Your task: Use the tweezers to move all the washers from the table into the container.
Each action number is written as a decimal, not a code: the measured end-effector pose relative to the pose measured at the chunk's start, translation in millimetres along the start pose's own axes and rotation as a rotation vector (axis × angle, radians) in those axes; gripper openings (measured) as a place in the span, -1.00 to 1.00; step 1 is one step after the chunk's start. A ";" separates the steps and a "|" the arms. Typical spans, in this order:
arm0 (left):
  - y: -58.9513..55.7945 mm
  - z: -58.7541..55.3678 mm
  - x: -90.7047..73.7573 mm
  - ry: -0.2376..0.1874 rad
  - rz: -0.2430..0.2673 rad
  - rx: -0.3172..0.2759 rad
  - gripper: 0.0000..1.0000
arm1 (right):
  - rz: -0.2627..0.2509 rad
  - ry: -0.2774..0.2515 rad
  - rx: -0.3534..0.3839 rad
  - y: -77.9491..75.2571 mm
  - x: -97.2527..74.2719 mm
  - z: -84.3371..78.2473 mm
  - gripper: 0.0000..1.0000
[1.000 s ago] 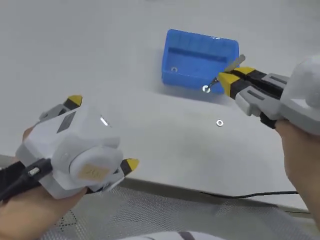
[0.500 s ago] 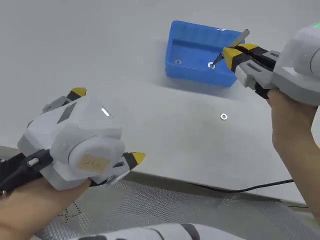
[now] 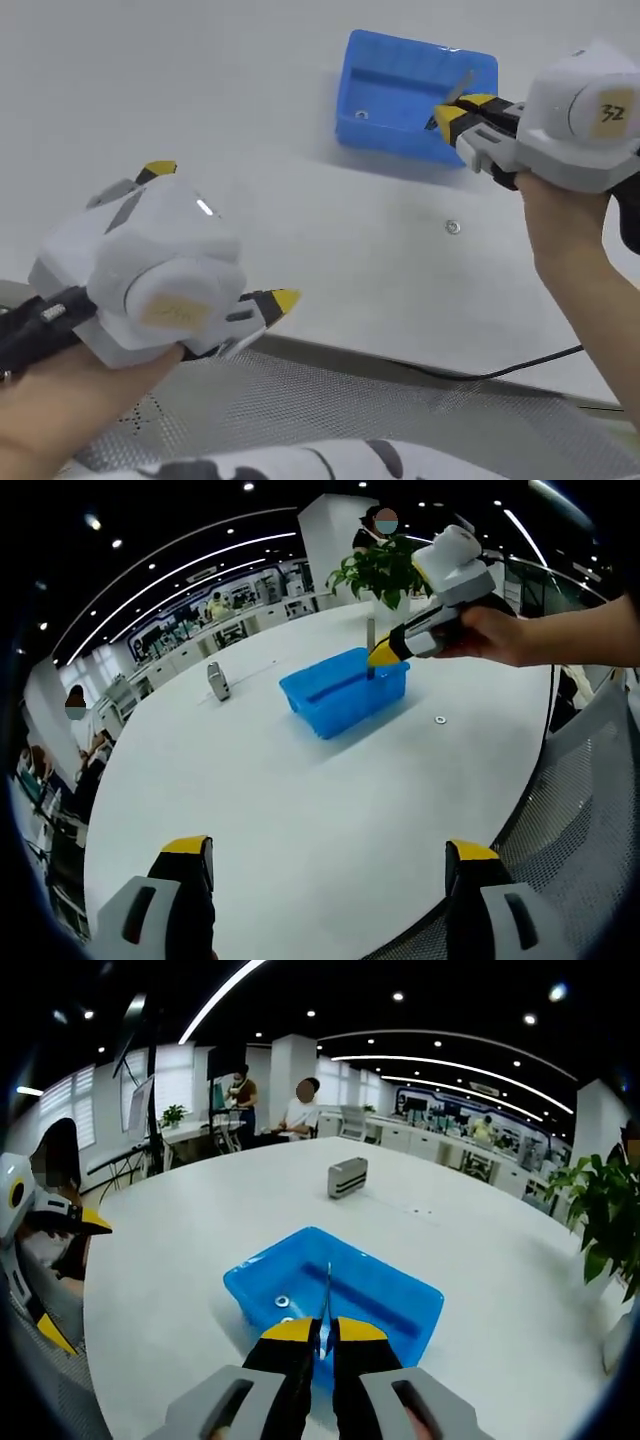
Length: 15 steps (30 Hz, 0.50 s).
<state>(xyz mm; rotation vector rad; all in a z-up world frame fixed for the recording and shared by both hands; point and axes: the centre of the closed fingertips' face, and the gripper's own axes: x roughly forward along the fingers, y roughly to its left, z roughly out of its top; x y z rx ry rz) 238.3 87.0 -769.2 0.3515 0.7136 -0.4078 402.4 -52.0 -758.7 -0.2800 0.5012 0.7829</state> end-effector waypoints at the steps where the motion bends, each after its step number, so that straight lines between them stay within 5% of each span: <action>1: 0.5 1.2 -0.3 -0.007 0.000 -0.008 0.98 | 0.004 0.004 0.000 1.3 0.9 -1.2 -0.96; 15: 0.7 0.8 0.9 -0.007 0.010 0.001 0.98 | -0.004 -0.001 0.017 -0.7 -3.9 2.2 -0.95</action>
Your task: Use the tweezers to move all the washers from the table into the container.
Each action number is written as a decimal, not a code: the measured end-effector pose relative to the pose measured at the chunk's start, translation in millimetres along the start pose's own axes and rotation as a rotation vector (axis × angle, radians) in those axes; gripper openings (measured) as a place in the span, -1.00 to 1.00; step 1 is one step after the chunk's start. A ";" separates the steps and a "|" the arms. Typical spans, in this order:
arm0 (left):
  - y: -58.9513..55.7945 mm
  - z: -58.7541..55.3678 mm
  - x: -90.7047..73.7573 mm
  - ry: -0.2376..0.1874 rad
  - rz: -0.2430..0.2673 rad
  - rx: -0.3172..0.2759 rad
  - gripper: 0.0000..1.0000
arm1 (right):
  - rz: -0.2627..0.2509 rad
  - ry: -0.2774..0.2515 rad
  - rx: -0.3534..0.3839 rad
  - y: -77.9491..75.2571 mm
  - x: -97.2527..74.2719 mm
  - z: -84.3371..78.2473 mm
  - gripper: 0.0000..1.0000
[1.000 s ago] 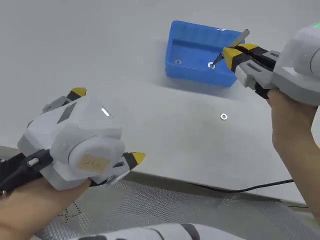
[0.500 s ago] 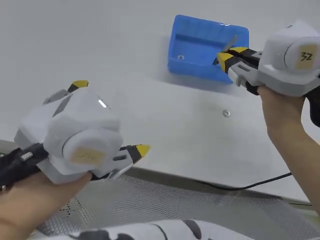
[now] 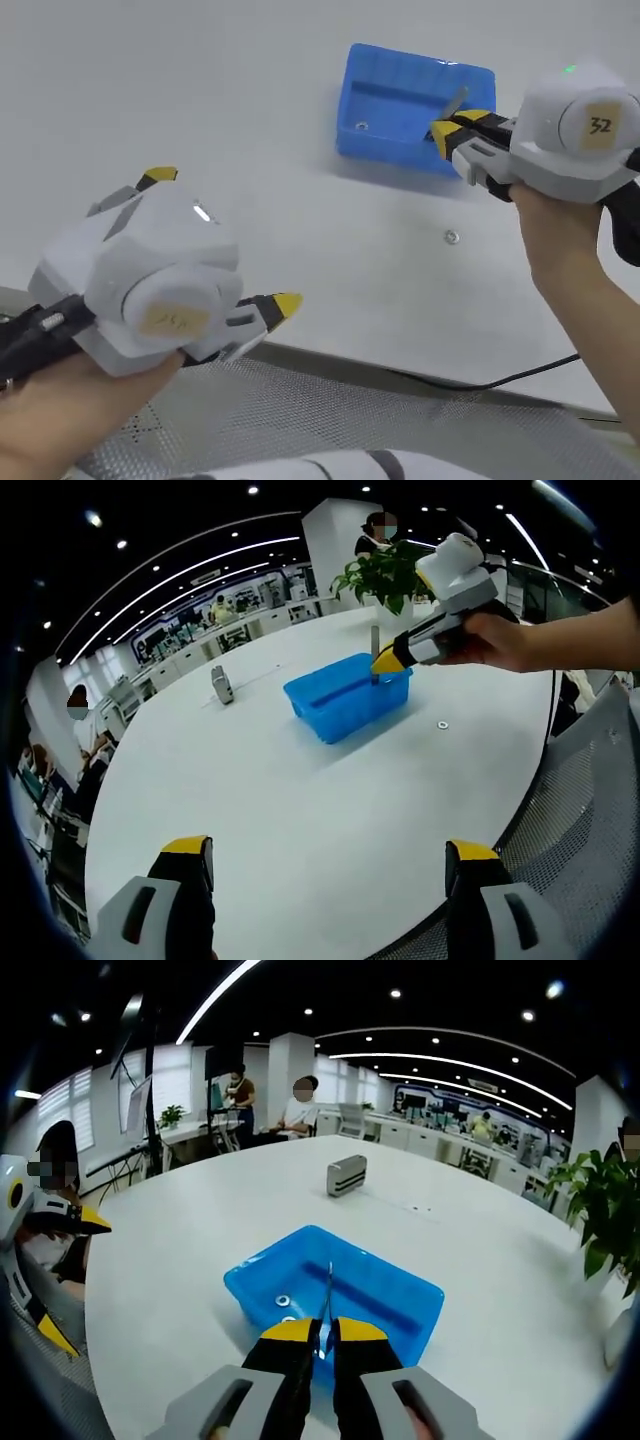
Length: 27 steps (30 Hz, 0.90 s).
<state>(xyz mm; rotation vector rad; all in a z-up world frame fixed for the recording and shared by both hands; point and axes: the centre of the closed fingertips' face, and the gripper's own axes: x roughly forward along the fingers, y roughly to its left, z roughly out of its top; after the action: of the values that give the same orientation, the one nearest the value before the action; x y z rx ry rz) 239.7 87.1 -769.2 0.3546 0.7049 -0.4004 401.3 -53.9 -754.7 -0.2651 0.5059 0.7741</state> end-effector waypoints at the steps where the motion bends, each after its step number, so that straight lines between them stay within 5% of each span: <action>1: 0.5 -0.1 0.3 0.000 0.003 0.003 0.98 | -0.003 -0.009 0.005 -0.4 -2.9 3.1 -0.95; 8: -0.3 -0.5 0.6 0.000 -0.002 0.007 0.98 | -0.043 -0.079 0.003 -4.5 -31.7 27.3 -0.95; 13: 0.1 1.6 -0.6 -0.011 -0.013 -0.017 0.98 | -0.070 -0.102 0.034 -5.8 -57.1 29.4 -0.95; 20: -0.1 0.8 -0.2 -0.010 -0.012 -0.013 0.98 | -0.099 -0.093 0.099 2.8 -85.6 8.4 -0.95; 27: -2.4 0.5 -0.4 -0.009 -0.026 -0.020 0.98 | -0.100 -0.040 0.138 15.3 -93.1 -24.9 -0.95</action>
<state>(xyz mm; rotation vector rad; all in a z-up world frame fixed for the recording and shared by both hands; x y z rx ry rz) 238.5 84.8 -768.9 0.3245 0.7046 -0.4193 325.6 -109.2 -727.5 -0.1453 0.5026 0.6428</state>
